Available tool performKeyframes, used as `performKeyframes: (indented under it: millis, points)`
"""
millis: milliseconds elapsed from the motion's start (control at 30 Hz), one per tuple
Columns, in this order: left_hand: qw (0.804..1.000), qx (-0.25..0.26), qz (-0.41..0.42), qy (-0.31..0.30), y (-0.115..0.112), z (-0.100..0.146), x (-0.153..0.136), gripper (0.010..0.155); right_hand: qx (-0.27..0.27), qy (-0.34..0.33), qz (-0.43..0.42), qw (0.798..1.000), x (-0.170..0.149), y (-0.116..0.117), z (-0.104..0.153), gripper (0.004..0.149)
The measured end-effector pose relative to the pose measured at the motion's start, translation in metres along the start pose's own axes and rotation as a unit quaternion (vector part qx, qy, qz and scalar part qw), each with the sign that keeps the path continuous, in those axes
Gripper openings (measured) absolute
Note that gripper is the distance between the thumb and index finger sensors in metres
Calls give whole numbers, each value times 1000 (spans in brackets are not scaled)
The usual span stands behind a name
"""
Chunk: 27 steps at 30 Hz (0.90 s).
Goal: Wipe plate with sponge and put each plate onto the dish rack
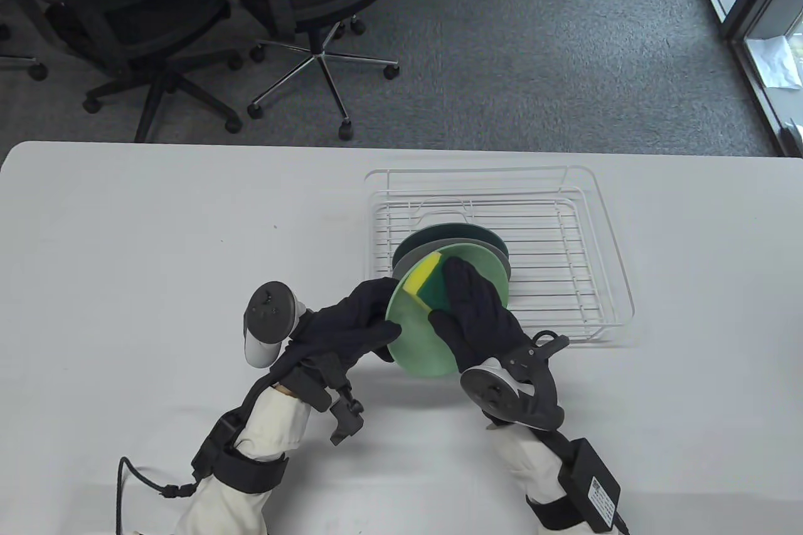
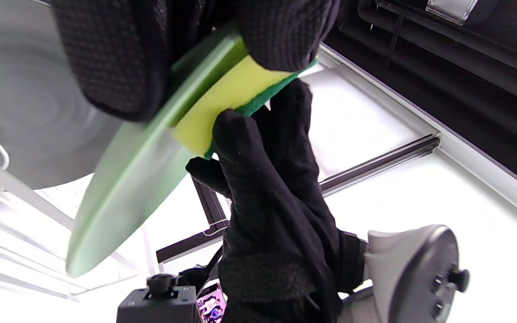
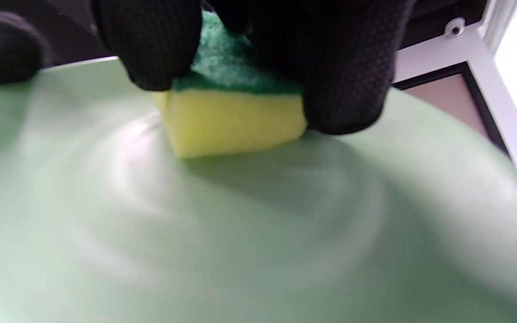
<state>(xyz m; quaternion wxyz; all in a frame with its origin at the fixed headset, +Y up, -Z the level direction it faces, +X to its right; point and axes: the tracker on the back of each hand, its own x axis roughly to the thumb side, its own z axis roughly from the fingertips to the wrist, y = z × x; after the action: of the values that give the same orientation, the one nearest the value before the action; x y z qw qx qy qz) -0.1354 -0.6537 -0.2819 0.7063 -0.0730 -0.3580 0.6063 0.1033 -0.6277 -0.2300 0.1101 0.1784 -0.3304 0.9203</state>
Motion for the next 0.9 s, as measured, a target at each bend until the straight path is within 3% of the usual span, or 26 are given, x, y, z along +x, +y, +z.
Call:
performKeyframes:
  millis: [233, 400, 567, 667, 900]
  points:
    - [998, 56, -1, -18, 8, 5, 8, 66, 68, 23, 53, 996, -12, 4, -1, 78]
    - [994, 111, 16, -16, 18, 10, 5, 66, 146, -8, -21, 989, -1, 8, -4, 79]
    - [990, 135, 27, -4, 24, 13, 0, 67, 209, -66, -87, 972, 12, 8, -6, 78]
    - [987, 149, 52, 5, 26, 14, -6, 68, 189, -67, -129, 971, 12, 4, -6, 78]
    - [966, 230, 115, 31, 36, 21, -15, 66, 47, 0, -153, 987, -6, -15, -3, 76]
